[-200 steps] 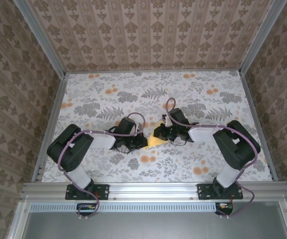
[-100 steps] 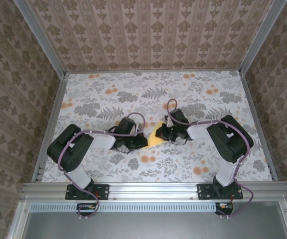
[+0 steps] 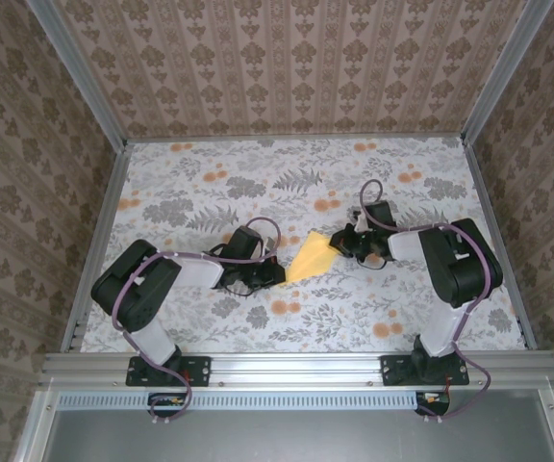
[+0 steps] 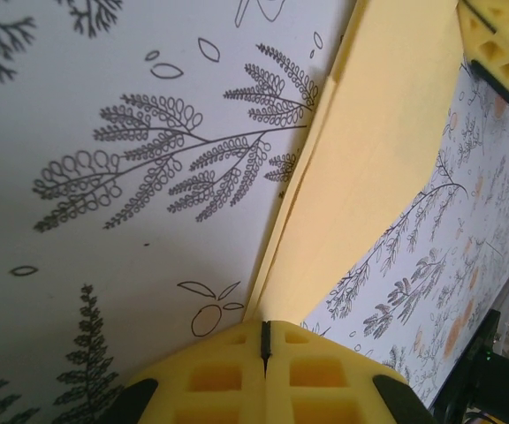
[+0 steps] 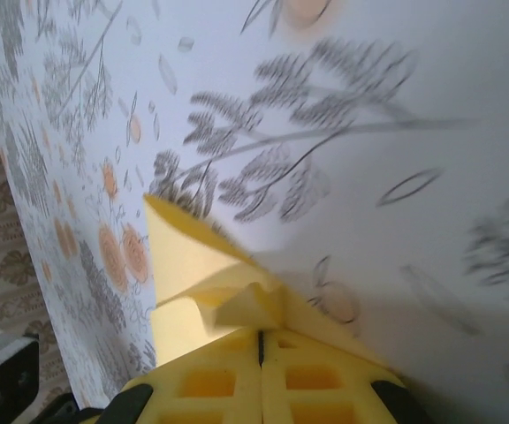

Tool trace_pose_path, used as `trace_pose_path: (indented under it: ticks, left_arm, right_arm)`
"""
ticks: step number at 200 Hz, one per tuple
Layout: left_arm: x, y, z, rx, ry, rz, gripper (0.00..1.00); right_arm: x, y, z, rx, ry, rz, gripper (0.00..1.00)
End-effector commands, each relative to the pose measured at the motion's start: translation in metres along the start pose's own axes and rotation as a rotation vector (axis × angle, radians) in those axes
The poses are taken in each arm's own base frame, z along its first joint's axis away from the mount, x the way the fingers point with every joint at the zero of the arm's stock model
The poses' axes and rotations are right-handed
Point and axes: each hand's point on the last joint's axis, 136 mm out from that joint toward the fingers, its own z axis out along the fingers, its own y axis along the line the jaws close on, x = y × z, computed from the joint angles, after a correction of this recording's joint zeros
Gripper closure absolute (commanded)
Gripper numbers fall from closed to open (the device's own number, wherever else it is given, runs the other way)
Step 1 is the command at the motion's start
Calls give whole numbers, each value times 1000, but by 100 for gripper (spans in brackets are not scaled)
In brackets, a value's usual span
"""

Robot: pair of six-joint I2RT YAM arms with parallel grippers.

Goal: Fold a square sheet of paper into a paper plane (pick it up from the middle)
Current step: Fourth fold the wing at the center of the table.

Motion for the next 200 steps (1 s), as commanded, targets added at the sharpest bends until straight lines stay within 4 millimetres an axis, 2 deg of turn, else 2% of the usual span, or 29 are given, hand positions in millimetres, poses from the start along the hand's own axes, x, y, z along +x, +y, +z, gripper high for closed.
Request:
trace_pose_path:
  ticks: [1, 50, 85, 112, 134, 161, 178, 200]
  left_arm:
    - [32, 52, 1, -173, 99, -114, 100]
    - [29, 48, 1, -162, 97, -103, 100]
    - [26, 41, 2, -142, 96, -81, 100]
    - [14, 16, 0, -82, 79, -26, 100]
    - [-1, -13, -8, -13, 40, 34, 100]
    - [-19, -49, -19, 66, -10, 102, 88]
    - [-27, -58, -21, 80, -33, 121, 84]
    - [-33, -59, -15, 71, -30, 121, 84]
  right_arm:
    - [-24, -25, -11, 101, -100, 0, 94]
    - [-31, 2, -24, 51, -117, -37, 93]
    - [-12, 33, -33, 2, -96, -112, 92]
    - [12, 46, -24, -2, -38, -157, 92]
    - [26, 49, -13, 3, 5, -173, 92]
    - [35, 51, -2, -2, 39, -175, 92]
    - [36, 53, 2, -5, 48, -176, 92]
    - [38, 55, 6, -13, 59, -173, 92]
